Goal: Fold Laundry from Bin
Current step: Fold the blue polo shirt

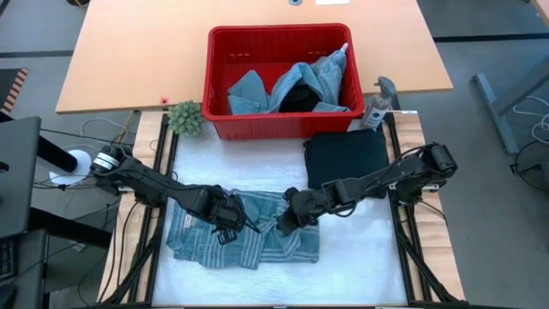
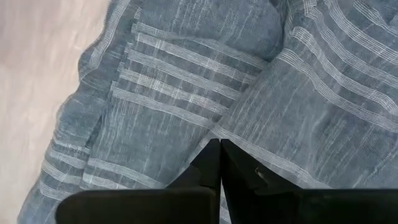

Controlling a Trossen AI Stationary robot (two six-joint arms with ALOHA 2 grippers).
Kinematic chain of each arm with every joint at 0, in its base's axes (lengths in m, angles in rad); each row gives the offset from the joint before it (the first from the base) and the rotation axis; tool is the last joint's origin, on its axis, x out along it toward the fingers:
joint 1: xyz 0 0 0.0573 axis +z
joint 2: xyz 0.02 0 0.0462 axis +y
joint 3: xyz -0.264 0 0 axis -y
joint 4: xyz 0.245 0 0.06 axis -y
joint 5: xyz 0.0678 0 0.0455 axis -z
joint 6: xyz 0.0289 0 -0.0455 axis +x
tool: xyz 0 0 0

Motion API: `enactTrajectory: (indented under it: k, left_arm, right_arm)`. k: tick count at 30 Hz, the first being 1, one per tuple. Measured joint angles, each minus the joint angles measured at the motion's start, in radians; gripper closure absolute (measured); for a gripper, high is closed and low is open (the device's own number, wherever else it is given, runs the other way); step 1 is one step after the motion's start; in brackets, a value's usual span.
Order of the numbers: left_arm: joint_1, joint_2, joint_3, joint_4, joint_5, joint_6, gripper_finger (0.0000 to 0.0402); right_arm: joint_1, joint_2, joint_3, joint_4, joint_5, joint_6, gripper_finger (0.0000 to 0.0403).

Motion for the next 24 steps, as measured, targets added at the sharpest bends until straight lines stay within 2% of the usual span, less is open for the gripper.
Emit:
enactTrajectory:
  k: [7,17,24]
  left_arm:
    - [-0.001,0.000,0.000,0.001,-0.004,0.000,0.0401]
    - [0.000,0.000,0.000,0.000,-0.009,0.007,0.0401]
    - [-0.003,0.001,0.000,-0.002,-0.010,0.007,0.0401]
  right_arm:
    - [-0.023,0.069,0.030,0.033,-0.056,-0.031,0.0378]
    - [-0.055,0.201,0.149,0.023,-0.112,-0.108,0.0378]
    - [-0.075,0.206,0.159,-0.012,-0.112,-0.127,0.0332]
